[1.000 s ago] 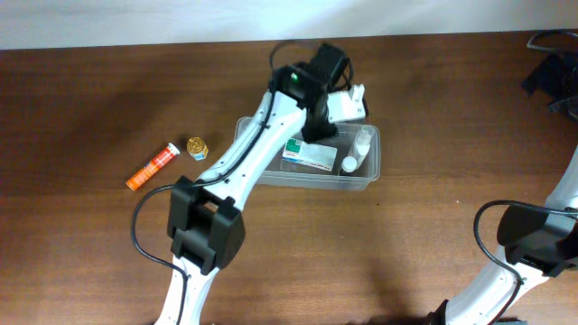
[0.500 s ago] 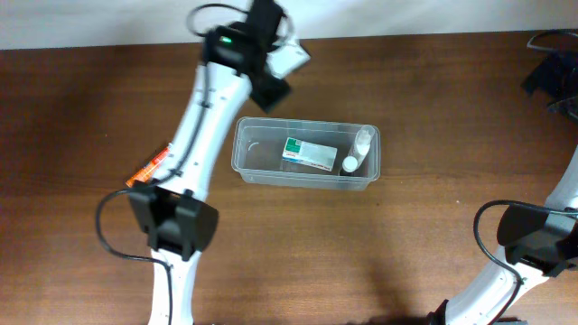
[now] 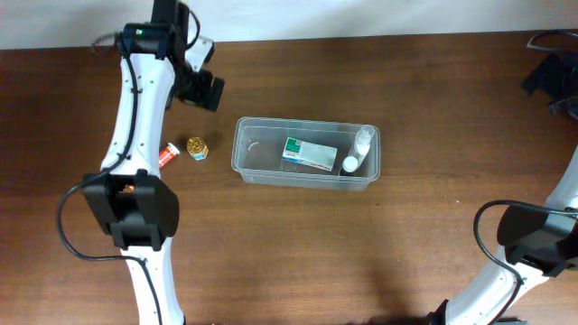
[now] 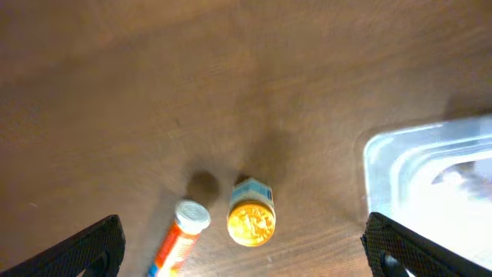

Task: Pack container
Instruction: 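Release the Panadol box and move the left gripper to the gold jar, then descend and close the left gripper on the gold-lidded jar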

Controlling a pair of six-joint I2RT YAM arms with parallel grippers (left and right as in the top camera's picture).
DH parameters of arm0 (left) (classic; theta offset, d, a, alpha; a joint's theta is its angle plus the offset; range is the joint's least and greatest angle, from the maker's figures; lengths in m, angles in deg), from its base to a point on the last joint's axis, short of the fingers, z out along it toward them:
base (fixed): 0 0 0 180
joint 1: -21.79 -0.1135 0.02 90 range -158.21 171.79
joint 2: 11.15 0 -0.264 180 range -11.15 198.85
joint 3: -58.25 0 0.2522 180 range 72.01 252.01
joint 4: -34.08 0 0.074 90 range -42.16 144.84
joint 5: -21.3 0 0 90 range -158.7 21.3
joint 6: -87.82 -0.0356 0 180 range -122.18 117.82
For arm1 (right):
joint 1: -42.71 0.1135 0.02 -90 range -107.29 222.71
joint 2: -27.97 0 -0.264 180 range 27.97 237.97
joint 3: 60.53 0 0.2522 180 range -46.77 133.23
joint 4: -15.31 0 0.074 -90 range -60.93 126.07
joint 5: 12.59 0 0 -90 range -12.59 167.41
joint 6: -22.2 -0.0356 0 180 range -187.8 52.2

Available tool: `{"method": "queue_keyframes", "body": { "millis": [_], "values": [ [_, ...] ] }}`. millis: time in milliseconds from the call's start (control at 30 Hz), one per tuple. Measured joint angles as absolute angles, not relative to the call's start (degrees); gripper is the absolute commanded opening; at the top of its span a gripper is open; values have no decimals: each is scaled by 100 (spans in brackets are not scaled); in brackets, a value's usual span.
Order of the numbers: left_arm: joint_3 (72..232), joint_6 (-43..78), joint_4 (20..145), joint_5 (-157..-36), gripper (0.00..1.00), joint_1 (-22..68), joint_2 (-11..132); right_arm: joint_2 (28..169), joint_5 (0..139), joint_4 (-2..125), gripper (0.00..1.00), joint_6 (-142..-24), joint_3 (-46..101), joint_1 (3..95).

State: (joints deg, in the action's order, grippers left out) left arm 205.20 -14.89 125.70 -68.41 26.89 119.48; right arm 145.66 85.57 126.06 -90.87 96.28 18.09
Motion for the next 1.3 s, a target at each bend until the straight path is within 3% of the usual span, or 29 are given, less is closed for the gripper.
{"method": "queue_keyframes", "body": {
  "millis": [633, 767, 800, 1000, 1300],
  "values": [
    [18487, -1194, 11648, -6762, 96, 2615, 11948, 14566, 8557, 12606, 98, -9089, 9628, 1809],
    [18260, -1148, 11572, -6760, 89, 2615, 11948, 14566, 8557, 12606, 98, -9089, 9628, 1809],
    [18227, -1139, 11569, -6760, 83, 2615, 11948, 14566, 8557, 12606, 99, -9091, 9628, 1809],
    [18159, -1071, 11526, -6762, 68, 2615, 11948, 14566, 8557, 12606, 98, -9087, 9628, 1809],
    [18129, -1010, 11524, -6806, 56, 2615, 11948, 14566, 8555, 12606, 99, -9091, 9628, 1809]
  ]
}}
